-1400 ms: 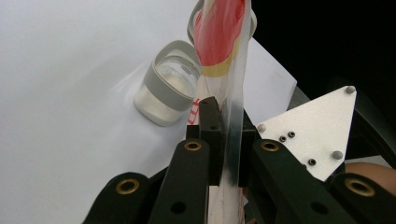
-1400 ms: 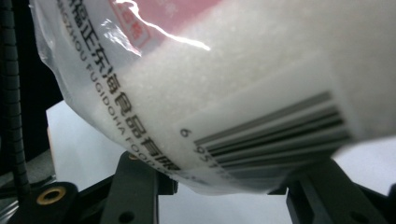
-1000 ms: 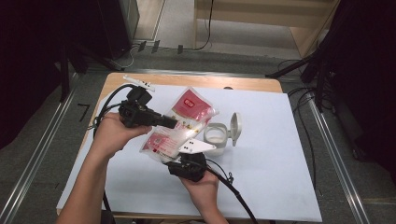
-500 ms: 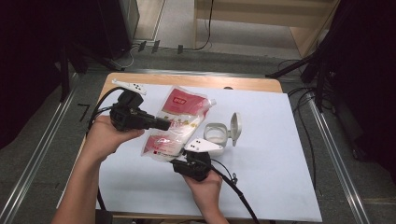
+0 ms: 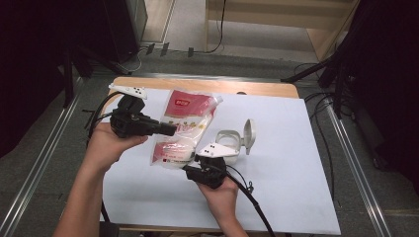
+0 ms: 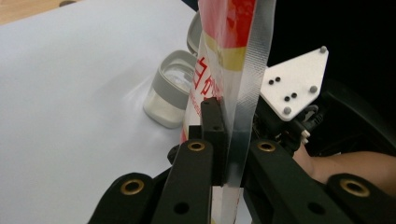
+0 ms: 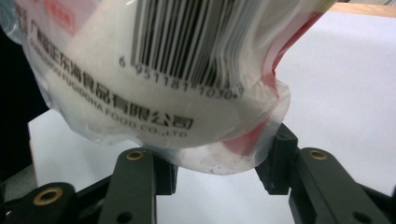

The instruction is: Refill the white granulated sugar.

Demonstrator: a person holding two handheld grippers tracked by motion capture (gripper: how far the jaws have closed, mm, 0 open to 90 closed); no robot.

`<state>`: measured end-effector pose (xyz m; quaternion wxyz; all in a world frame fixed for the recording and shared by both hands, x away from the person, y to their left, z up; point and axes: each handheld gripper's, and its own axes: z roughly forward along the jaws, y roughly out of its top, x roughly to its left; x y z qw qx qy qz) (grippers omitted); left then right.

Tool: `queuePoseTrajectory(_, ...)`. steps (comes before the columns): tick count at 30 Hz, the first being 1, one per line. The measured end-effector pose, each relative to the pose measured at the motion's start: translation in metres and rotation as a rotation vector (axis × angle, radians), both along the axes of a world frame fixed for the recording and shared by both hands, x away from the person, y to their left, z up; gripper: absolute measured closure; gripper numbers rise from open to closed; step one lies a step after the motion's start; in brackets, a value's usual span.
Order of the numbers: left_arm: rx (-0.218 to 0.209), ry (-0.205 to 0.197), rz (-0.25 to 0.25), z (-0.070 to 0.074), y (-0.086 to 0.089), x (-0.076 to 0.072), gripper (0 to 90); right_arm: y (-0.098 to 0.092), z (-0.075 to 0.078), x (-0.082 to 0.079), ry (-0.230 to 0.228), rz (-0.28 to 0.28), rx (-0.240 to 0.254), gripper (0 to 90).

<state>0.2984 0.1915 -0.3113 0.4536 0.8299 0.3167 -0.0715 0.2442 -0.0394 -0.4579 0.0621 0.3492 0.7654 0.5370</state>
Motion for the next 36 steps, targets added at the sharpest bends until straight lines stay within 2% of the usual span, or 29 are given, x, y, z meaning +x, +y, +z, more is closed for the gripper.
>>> queuePoseTrajectory(1, 0.0, 0.0, 0.0, 0.0, 0.0, 0.0, 90.0, 0.0, 0.0, 0.0, 0.0, 0.0, 0.0, 58.5)
queuePoseTrajectory(2, -0.008, 0.008, 0.018, 0.001, 0.002, 0.001, 90.0, 0.001, 0.003, 0.0, -0.023, 0.006, -0.027, 59.9)
queuePoseTrajectory(4, -0.012, 0.01, 0.038, 0.002, 0.004, 0.001, 90.0, 0.002, 0.005, 0.0, -0.017, 0.015, -0.038, 59.6)
queuePoseTrajectory(7, -0.022, -0.004, 0.04, 0.004, 0.006, 0.0, 90.0, 0.003, 0.006, 0.002, 0.0, 0.034, -0.027, 59.9)
queuePoseTrajectory(12, -0.047, -0.032, 0.052, 0.008, 0.01, -0.002, 90.0, 0.002, 0.005, 0.003, -0.005, 0.038, -0.056, 60.8)
queuePoseTrajectory(13, -0.041, -0.047, 0.067, 0.01, 0.012, -0.003, 90.0, 0.001, 0.005, 0.004, -0.006, 0.038, -0.062, 60.9)
queuePoseTrajectory(19, -0.006, -0.059, 0.127, 0.01, 0.019, -0.001, 90.0, -0.008, 0.01, 0.005, -0.014, 0.055, -0.042, 60.8)
queuePoseTrajectory(22, 0.011, -0.065, 0.157, 0.008, 0.02, 0.0, 90.0, -0.012, 0.012, 0.006, -0.008, 0.104, -0.029, 59.4)
queuePoseTrajectory(25, 0.02, -0.072, 0.173, 0.006, 0.02, 0.002, 90.0, -0.012, 0.013, 0.004, -0.02, 0.143, -0.048, 59.5)
queuePoseTrajectory(26, 0.029, -0.07, 0.195, 0.005, 0.021, 0.003, 90.0, -0.012, 0.013, 0.004, -0.022, 0.16, -0.045, 59.5)
queuePoseTrajectory(29, 0.03, -0.072, 0.207, 0.001, 0.022, 0.007, 90.0, -0.014, 0.013, 0.005, -0.015, 0.208, -0.031, 59.1)
queuePoseTrajectory(30, 0.031, -0.084, 0.214, -0.001, 0.021, 0.009, 90.0, -0.015, 0.013, 0.005, -0.02, 0.21, -0.032, 59.0)
queuePoseTrajectory(33, 0.02, -0.085, 0.23, -0.008, 0.02, 0.016, 90.0, -0.017, 0.016, 0.008, -0.051, 0.214, -0.046, 57.0)
queuePoseTrajectory(36, 0.029, -0.084, 0.248, -0.016, 0.019, 0.026, 90.0, -0.021, 0.019, 0.011, -0.047, 0.23, -0.039, 57.3)
